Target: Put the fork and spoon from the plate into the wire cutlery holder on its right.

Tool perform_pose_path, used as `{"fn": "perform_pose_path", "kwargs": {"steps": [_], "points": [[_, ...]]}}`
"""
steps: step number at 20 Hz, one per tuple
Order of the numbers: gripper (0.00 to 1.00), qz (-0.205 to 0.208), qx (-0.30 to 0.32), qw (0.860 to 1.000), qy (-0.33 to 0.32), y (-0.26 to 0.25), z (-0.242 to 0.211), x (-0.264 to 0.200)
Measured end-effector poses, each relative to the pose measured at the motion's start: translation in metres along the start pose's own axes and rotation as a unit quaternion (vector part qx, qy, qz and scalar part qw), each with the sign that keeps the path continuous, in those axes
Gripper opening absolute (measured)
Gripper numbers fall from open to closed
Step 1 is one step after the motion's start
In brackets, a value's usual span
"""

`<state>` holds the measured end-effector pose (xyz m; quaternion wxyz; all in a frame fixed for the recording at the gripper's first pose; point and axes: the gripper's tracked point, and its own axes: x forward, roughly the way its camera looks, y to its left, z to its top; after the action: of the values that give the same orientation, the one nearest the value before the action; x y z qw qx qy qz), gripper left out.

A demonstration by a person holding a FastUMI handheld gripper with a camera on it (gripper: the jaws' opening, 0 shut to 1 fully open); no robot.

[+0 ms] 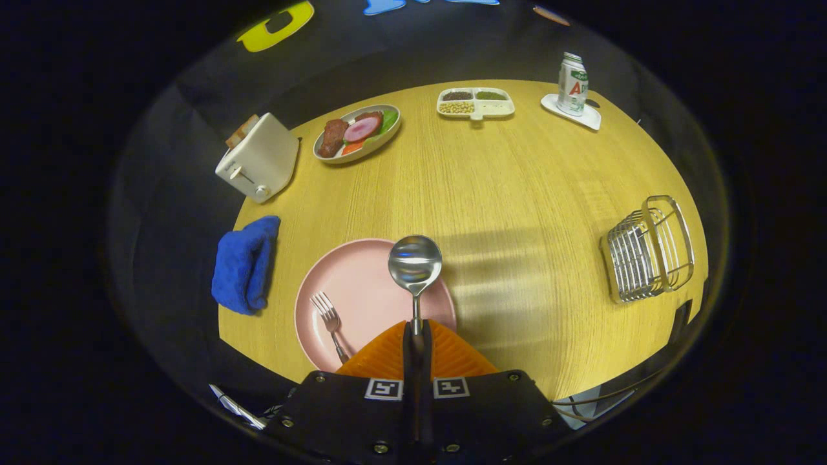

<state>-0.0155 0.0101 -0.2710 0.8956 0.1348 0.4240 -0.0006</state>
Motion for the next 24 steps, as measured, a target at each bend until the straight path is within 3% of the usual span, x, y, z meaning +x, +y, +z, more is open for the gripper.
{"fn": "perform_pose_path", "kwargs": {"steps": [11, 17, 24], "points": [[0.03, -0.068, 0.097, 0.991, -0.07, -0.12, 0.049, -0.064], [0.03, -0.094, 0.122, 0.987, -0.053, -0.173, 0.038, -0.09], [0.03, -0.109, 0.14, 0.984, -0.006, -0.2, 0.018, -0.094]]}}
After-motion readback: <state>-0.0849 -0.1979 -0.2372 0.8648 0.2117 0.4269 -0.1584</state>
